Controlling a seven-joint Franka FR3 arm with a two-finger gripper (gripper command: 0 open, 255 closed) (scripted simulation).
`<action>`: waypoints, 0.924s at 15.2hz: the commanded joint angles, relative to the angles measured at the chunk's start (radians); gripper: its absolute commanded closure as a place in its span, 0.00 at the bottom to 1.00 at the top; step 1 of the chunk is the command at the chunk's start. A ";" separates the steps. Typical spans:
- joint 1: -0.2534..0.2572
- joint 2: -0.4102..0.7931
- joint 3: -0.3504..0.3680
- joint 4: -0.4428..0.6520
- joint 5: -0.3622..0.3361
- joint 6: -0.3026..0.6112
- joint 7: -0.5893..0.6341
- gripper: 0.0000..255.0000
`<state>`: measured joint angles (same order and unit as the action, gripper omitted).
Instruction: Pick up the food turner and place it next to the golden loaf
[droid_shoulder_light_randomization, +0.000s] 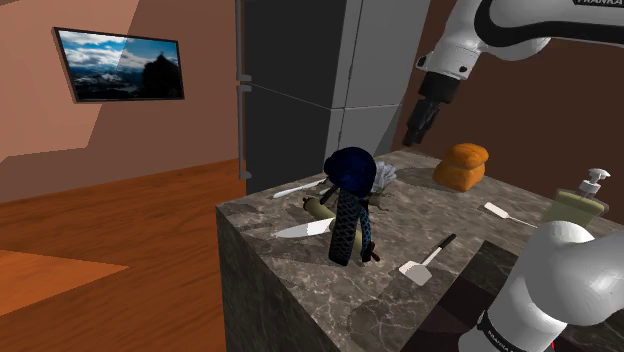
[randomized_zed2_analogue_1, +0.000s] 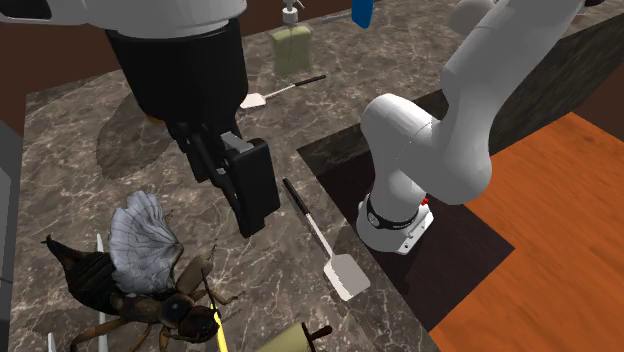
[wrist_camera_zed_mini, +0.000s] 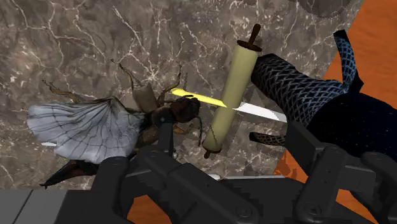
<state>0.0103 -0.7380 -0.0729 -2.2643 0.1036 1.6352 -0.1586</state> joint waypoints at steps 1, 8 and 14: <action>0.000 0.000 0.000 0.000 0.000 0.000 0.000 0.00; 0.135 -0.047 -0.032 -0.206 -0.050 0.047 -0.344 0.00; 0.236 -0.104 -0.067 -0.390 -0.129 0.086 -0.637 0.00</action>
<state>0.2310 -0.8348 -0.1292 -2.6222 -0.0066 1.7115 -0.7370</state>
